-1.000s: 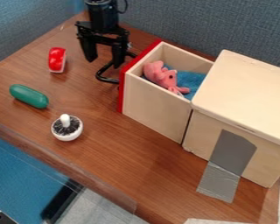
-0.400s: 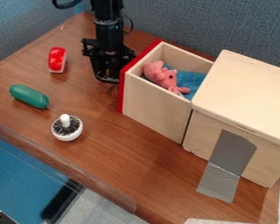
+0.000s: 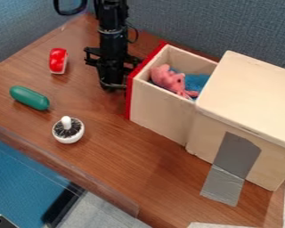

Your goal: Close the drawer

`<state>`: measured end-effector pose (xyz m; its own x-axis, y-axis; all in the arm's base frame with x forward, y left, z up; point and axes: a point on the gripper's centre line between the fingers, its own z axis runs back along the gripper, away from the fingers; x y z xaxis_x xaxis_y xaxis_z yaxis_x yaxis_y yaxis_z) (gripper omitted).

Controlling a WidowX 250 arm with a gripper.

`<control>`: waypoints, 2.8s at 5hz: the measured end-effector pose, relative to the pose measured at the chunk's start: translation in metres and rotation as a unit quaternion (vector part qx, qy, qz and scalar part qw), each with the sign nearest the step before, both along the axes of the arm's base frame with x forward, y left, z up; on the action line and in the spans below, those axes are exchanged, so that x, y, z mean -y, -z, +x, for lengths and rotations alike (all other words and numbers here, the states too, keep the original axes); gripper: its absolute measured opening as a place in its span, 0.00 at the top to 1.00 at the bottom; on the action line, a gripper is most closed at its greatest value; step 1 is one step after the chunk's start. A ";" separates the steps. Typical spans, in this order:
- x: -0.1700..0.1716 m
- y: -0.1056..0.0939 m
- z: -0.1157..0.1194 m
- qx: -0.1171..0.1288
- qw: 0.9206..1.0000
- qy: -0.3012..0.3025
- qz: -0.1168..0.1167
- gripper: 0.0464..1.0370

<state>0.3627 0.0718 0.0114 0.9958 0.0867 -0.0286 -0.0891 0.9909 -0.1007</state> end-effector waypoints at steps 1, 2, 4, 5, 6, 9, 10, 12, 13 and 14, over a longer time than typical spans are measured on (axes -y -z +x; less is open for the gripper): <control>0.018 -0.005 -0.001 0.004 1.000 0.011 0.004 0.92; 0.036 -0.008 0.000 0.010 1.000 0.022 0.004 0.92; 0.075 -0.015 0.006 0.008 0.999 0.051 0.004 0.92; 0.085 -0.015 0.007 0.007 0.998 0.056 0.004 0.92; 0.092 -0.015 0.006 0.006 0.998 0.058 0.002 0.92; 0.113 -0.014 0.002 -0.005 0.998 0.058 -0.001 0.92; 0.115 -0.011 -0.002 -0.009 0.998 0.058 0.002 0.87; 0.105 -0.010 -0.005 -0.022 0.998 0.058 0.018 0.32; 0.079 -0.013 -0.003 -0.021 0.999 0.039 0.028 0.06; 0.066 -0.016 -0.001 -0.019 0.999 0.035 0.036 0.03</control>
